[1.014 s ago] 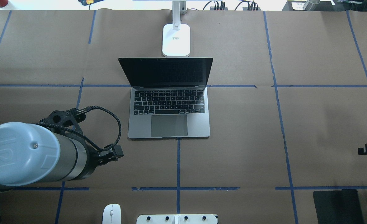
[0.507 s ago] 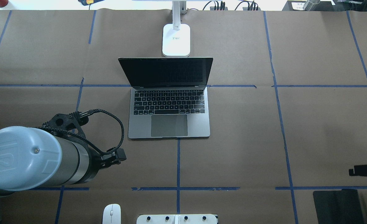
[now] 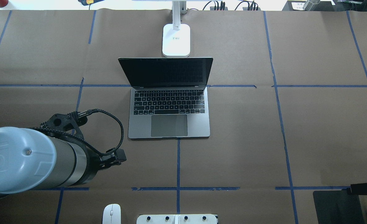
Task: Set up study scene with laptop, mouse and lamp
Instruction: 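Bring the black mouse pad in with the right gripper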
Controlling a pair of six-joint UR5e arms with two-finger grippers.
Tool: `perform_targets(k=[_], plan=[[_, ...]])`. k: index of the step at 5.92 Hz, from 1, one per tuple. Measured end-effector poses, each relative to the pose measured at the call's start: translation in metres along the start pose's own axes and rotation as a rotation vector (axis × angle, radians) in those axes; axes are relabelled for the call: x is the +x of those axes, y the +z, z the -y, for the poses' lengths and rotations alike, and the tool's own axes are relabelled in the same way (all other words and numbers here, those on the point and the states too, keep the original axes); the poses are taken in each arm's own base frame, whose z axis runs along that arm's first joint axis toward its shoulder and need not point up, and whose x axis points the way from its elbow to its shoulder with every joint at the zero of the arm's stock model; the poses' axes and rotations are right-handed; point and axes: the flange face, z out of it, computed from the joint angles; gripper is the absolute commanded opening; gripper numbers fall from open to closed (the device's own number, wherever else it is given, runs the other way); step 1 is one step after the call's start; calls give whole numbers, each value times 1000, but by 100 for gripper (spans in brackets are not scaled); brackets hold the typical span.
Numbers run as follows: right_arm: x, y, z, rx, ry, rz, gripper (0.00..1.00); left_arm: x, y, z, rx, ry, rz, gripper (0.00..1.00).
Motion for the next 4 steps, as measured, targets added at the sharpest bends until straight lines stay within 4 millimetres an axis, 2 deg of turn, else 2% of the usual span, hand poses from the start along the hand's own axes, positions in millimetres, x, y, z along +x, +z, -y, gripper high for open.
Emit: perform_targets(k=[3, 4], plan=[[-5, 21, -24, -58, -9, -38, 100, 0, -3, 0, -2, 11, -10, 100], [-4, 26, -28, -71, -10, -48, 90, 0, -4, 0, -2, 13, -15, 100]])
